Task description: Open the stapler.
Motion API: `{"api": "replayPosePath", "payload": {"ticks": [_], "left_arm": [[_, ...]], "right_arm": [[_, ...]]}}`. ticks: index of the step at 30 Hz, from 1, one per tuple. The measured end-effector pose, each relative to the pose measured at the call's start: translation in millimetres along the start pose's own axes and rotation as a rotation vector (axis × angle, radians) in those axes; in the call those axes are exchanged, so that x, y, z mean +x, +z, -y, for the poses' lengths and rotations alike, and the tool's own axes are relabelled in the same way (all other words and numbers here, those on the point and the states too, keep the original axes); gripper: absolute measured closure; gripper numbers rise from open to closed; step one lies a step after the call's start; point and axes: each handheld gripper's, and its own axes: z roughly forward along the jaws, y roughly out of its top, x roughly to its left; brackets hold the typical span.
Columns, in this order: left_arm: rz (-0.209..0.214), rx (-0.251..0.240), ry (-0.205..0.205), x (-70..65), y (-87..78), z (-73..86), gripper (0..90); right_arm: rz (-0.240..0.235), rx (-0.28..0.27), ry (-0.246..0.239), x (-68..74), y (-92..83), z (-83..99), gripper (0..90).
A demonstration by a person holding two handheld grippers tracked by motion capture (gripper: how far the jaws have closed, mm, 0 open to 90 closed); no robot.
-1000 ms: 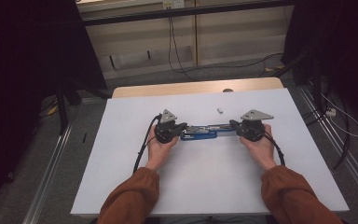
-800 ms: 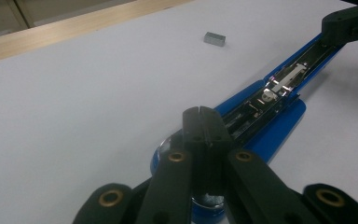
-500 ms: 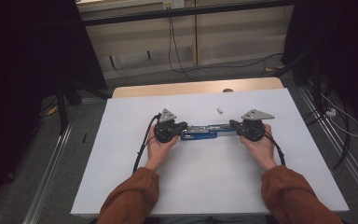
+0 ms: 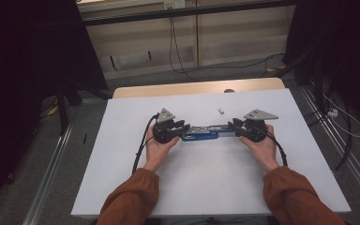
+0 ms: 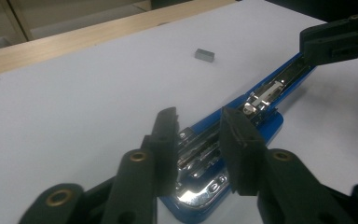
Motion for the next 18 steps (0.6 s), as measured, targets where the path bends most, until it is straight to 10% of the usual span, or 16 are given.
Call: {"api": "replayPosePath", "payload": {"ticks": [18], "left_arm": [[-0.066, 0.042, -0.025, 9.0, -4.7, 7.6, 5.9]], "right_arm": [[0.02, -0.029, 0.03, -4.5, -4.2, -1.3, 10.1]]}}
